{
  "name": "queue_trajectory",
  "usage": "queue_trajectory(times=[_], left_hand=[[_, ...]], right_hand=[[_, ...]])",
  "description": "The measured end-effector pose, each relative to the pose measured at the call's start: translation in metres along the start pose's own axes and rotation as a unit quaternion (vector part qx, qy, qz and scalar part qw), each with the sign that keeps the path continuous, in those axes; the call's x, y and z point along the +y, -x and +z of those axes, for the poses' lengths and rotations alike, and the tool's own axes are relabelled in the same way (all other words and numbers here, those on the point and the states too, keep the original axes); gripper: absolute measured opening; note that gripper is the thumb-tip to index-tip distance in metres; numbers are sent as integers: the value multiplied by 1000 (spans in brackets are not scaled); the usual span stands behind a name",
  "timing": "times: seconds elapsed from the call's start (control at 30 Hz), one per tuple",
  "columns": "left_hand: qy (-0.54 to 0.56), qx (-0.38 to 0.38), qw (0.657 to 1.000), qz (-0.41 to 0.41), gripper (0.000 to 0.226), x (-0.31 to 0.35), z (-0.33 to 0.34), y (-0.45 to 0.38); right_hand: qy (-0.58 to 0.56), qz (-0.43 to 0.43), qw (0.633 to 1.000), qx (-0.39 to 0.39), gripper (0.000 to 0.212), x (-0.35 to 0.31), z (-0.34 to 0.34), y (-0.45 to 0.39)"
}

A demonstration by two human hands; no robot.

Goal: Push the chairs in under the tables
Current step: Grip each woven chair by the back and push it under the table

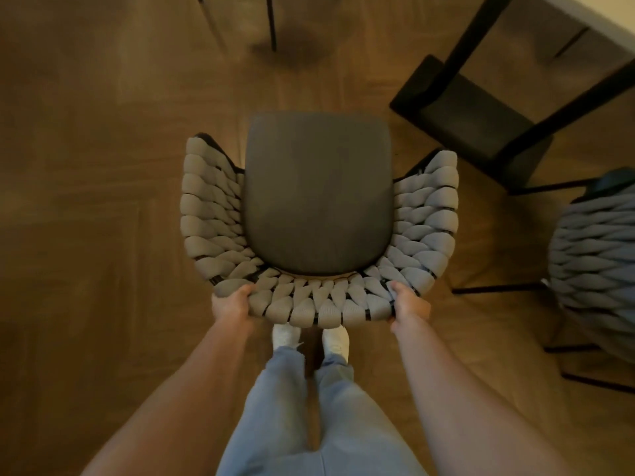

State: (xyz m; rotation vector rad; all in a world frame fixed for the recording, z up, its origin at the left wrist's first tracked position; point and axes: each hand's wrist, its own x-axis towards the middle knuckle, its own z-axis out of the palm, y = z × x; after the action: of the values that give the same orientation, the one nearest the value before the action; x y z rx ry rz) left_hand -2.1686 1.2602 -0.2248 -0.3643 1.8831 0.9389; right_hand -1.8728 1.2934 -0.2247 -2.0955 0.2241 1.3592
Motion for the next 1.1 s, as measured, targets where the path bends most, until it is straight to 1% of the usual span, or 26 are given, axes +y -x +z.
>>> queue_trajectory(times=[0.13, 0.33, 0.5, 0.63, 0.73, 0.83, 0.93, 1.03, 1.07, 1.1], left_hand=[[-1, -36, 999, 6, 72, 3, 0, 5], [-63, -75, 995, 29, 66, 8, 4, -2], [-115, -81, 989, 36, 66, 8, 5, -5], [-141, -99, 984, 45, 70, 9, 6, -10], [-157, -111, 980, 55, 68, 6, 10, -9], [-178, -127, 973, 65, 66, 4, 18, -8], [-191, -148, 968, 71, 65, 2, 29, -2], [-222, -157, 959, 87, 68, -1, 39, 3], [-239, -157, 954, 89, 70, 0, 41, 4], [-266, -151, 947, 94, 74, 0, 43, 2]], right_hand=[[-34, 9, 999, 22, 51, 16, -13, 7], [-89, 25, 994, 55, 54, 40, -28, 19], [-135, 33, 988, 65, 64, 58, -37, 28], [-173, 42, 981, 82, 62, 71, -43, 34], [-190, 58, 977, 83, 61, 77, -51, 36], [-192, 66, 975, 90, 61, 80, -58, 37], [-190, 63, 973, 116, 63, 79, -67, 32], [-177, 61, 975, 116, 63, 79, -76, 26], [-159, 59, 978, 117, 61, 79, -77, 25], [-118, 50, 983, 128, 61, 78, -79, 25]])
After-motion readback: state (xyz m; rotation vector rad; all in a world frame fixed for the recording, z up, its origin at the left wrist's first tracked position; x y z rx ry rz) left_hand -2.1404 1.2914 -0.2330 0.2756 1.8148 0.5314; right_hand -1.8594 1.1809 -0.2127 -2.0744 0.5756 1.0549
